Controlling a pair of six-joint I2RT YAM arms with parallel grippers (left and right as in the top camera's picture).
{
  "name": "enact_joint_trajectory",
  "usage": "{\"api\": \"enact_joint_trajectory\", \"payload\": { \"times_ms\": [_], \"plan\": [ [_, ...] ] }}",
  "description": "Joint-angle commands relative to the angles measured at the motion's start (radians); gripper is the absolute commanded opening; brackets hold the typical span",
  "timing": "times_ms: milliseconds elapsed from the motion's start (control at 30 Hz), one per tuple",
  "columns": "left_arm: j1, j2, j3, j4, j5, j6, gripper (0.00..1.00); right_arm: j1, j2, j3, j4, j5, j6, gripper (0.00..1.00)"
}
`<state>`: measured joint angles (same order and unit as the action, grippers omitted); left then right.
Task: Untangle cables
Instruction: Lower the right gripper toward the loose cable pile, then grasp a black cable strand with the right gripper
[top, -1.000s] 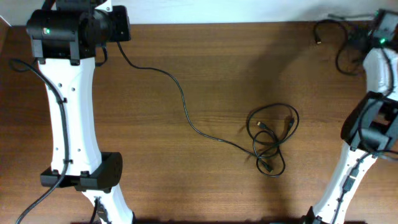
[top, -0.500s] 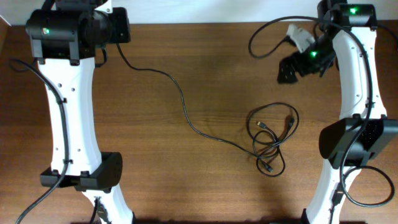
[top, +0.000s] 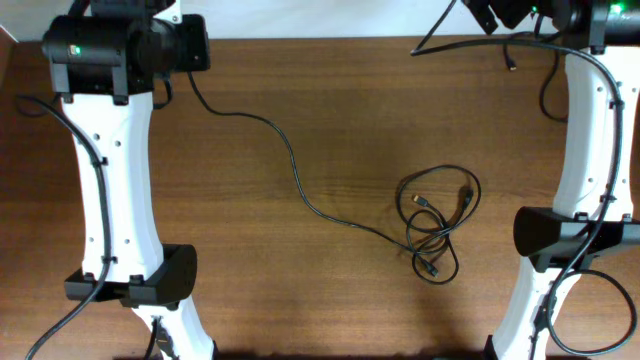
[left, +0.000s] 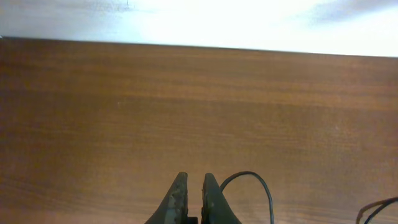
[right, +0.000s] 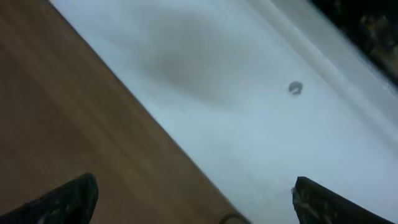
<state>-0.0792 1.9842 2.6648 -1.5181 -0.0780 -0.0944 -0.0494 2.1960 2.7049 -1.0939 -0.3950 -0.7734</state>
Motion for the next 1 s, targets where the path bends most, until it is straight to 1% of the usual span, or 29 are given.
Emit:
{"api": "enact_joint_trajectory", "payload": {
  "times_ms": [0, 67, 100, 167, 233, 300, 367, 400, 467, 500, 533, 567, 600, 633, 667, 733, 800, 900, 967],
  "plan": [
    [0.002, -0.015, 0.0, -0.001, 0.01, 0.013, 0.0, -0.068, -0.057, -0.024, -0.082, -0.021, 0.053, 0.99],
    [0.001, -0.015, 0.0, -0.001, 0.01, 0.013, 0.0, -0.105, -0.166, -0.153, -0.032, -0.068, 0.053, 0.99],
    [0.002, -0.015, 0.0, -0.002, 0.01, 0.013, 0.0, -0.118, -0.251, -0.257, 0.02, -0.068, 0.052, 0.99],
    [0.001, -0.015, 0.0, 0.002, 0.01, 0.013, 0.0, -0.129, -0.426, -0.502, 0.133, -0.065, 0.052, 0.99],
    [0.001, -0.015, 0.0, 0.006, 0.01, 0.013, 0.0, -0.128, -0.554, -0.776, 0.291, -0.065, 0.053, 0.99],
    [0.001, -0.015, 0.0, -0.01, 0.01, 0.013, 0.0, -0.128, -0.613, -0.992, 0.421, -0.06, 0.052, 0.99],
    [0.001, -0.015, 0.0, -0.034, 0.01, 0.013, 0.0, -0.127, -0.664, -1.138, 0.512, -0.053, 0.053, 0.99],
    [0.001, -0.015, 0.0, -0.04, 0.01, 0.013, 0.0, -0.128, -0.727, -1.249, 0.58, -0.006, 0.053, 0.99],
    [0.001, -0.015, 0.0, -0.04, 0.011, 0.021, 0.0, -0.128, -0.816, -1.379, 0.674, 0.065, 0.053, 0.99],
    [0.001, -0.015, 0.0, -0.04, 0.011, 0.02, 0.0, -0.128, -0.855, -1.444, 0.723, 0.093, 0.087, 0.99],
    [0.001, -0.015, 0.0, -0.04, 0.011, 0.02, 0.0, -0.128, -0.871, -1.496, 0.77, 0.095, 0.167, 0.99],
    [0.001, -0.015, 0.0, -0.039, 0.011, 0.02, 0.0, -0.128, -0.852, -1.514, 0.71, 0.093, 0.356, 0.99],
    [0.001, -0.015, 0.0, -0.035, 0.011, 0.02, 0.0, -0.128, -0.825, -1.518, 0.667, 0.092, 0.446, 0.99],
    [0.001, -0.015, 0.0, -0.027, 0.011, 0.02, 0.0, -0.127, -0.79, -1.518, 0.624, 0.083, 0.491, 0.99],
    [0.001, -0.015, 0.0, -0.021, 0.011, 0.02, 0.0, -0.128, -0.75, -1.518, 0.571, 0.066, 0.484, 0.99],
    [0.001, -0.015, 0.0, -0.021, 0.011, 0.021, 0.0, -0.128, -0.688, -1.518, 0.472, 0.055, 0.347, 0.99],
    [0.001, -0.015, 0.0, -0.017, 0.011, 0.021, 0.01, -0.127, -0.612, -1.518, 0.364, -0.022, 0.19, 0.99],
    [0.001, -0.015, 0.0, -0.013, 0.011, 0.021, 0.03, -0.127, -0.497, -1.518, 0.259, -0.112, 0.122, 1.0],
    [0.001, -0.015, 0.0, -0.013, 0.011, 0.021, 0.02, -0.12, -0.402, -1.518, 0.254, -0.125, 0.106, 0.98]
  ]
}}
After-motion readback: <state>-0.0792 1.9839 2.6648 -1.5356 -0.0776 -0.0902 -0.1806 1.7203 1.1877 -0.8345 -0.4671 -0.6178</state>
